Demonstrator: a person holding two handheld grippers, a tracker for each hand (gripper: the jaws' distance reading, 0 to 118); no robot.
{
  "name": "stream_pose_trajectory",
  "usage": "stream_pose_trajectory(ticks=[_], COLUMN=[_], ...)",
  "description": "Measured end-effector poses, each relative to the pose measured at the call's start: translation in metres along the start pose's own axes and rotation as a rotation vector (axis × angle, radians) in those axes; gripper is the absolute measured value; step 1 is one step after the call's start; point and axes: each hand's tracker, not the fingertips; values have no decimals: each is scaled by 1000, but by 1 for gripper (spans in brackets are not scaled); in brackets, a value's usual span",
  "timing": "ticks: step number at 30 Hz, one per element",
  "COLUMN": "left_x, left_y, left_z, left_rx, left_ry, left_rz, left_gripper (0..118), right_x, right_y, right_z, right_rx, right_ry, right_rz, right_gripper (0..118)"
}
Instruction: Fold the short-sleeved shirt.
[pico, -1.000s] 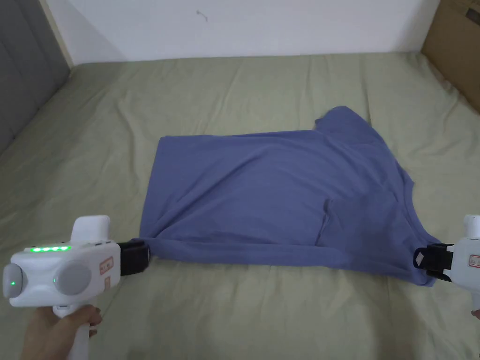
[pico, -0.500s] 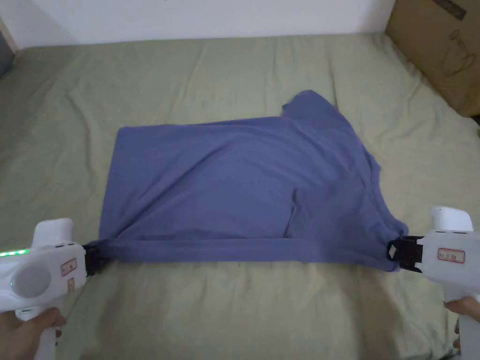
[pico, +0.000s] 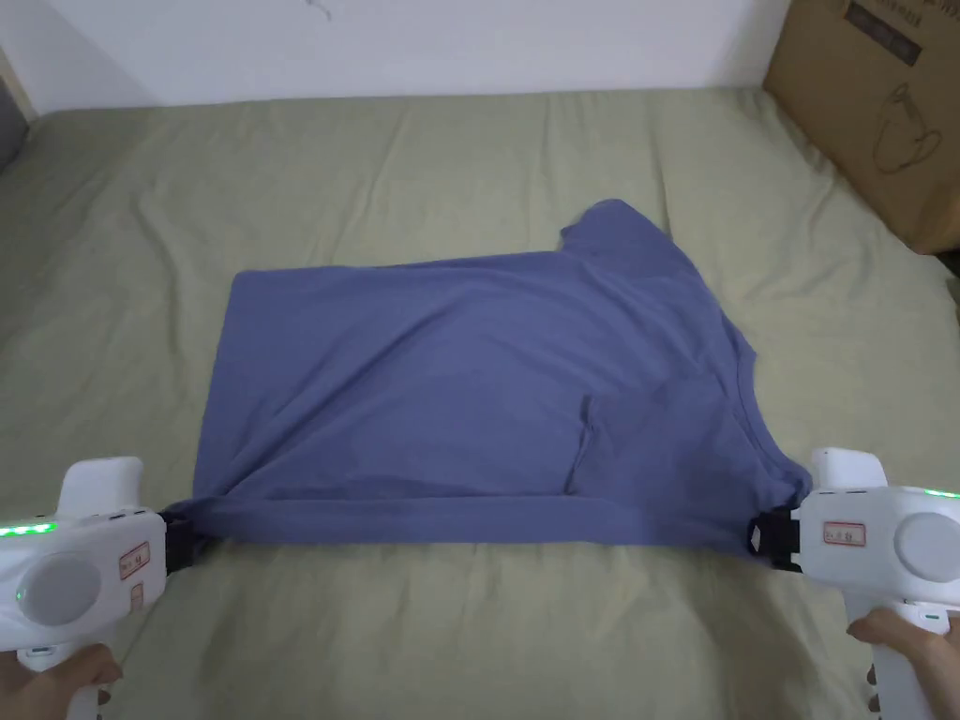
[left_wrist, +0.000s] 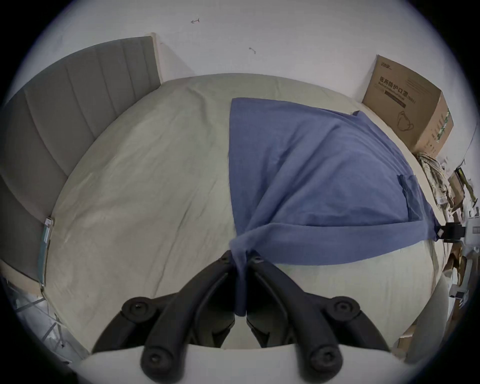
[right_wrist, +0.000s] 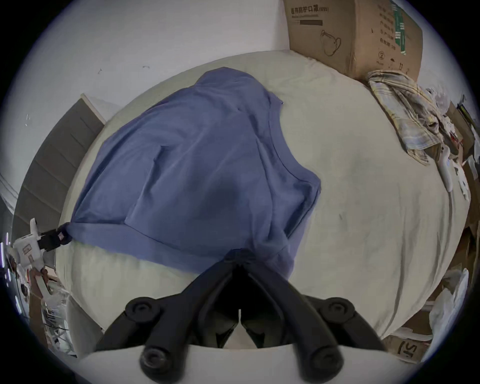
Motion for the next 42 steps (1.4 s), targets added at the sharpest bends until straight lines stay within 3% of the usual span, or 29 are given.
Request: stream_pose_trajectory(ticks=[3, 8, 15, 16, 18, 19, 23, 26, 27, 29, 30, 32, 42], left_x=[0, 2, 1, 1, 1, 0, -1, 4, 4, 4, 3, 3, 5], left_y=[5, 17, 18, 17, 14, 13, 13, 13, 13, 13, 13, 13, 38], left_z=[4, 13, 8, 7, 6, 6, 7, 10, 10, 9, 8, 9, 23], left_rx=[6, 35, 30, 24, 11, 9, 6, 3, 4, 2, 0, -1, 18], left_ry=[7, 7, 5, 6, 9, 9, 5, 6, 4, 3, 2, 3, 5], left_rz=[-33, -39, -32, -34, -39, -40, -37, -39, -39, -42, -44, -49, -69], left_gripper=[5, 5, 5, 5, 5, 5, 5, 5, 5, 5, 5, 5, 5], right_x=[-4, -1, -1, -1, -1, -4, -3, -3, -5, -3, -3, 7, 4], right_y=[8, 32, 34, 32, 30, 28, 27, 25, 22, 19, 18, 21, 61], right_z=[14, 40, 32, 29, 25, 23, 18, 6, 2, -8, -9, -11, 30], right_rx=[24, 92, 59, 51, 35, 39, 31, -22, -32, -49, -38, -35, 82], right_ry=[-38, 24, 20, 5, -27, -33, -12, -36, -42, -60, -87, -38, 5], right_rz=[30, -61, -37, -23, -5, -5, -15, 32, 36, 33, 27, -25, -51], right_gripper=[0, 0, 0, 15, 70, 83, 83, 82, 74, 4, 4, 4, 4])
